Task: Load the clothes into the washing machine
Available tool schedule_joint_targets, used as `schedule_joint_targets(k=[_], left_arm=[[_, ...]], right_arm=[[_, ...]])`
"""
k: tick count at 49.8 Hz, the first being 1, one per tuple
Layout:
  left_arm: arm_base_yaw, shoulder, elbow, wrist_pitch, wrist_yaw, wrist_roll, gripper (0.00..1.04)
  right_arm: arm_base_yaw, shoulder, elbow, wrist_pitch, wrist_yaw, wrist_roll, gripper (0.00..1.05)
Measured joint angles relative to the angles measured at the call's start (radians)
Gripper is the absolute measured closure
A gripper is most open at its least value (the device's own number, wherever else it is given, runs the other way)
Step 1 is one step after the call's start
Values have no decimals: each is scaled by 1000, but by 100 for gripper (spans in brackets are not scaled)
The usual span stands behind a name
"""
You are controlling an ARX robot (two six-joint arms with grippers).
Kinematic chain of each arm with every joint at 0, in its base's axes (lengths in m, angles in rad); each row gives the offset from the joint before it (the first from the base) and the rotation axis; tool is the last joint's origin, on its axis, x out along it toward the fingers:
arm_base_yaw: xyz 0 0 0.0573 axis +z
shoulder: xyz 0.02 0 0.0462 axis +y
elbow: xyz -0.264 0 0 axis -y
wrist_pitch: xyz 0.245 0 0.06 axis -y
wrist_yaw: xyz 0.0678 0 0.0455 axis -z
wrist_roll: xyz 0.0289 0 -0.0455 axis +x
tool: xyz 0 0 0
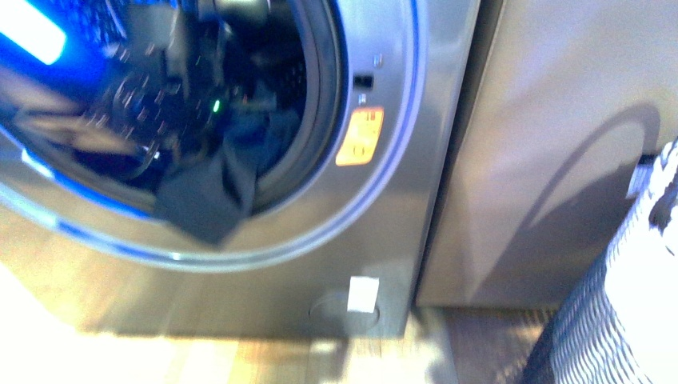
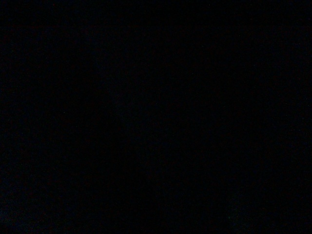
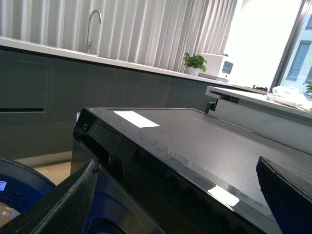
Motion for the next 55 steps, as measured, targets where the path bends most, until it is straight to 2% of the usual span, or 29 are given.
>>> schedule_joint_targets(k=[30,43,55], left_arm=[[24,230,448,-171,-70,-33,92],[24,238,459,-223,-22,-43,92],[29,198,303,-160,18,-48,55]], right_arm=[[0,0,0,0,0,0,7],[0,0,0,0,0,0,7],[0,0,0,0,0,0,7]])
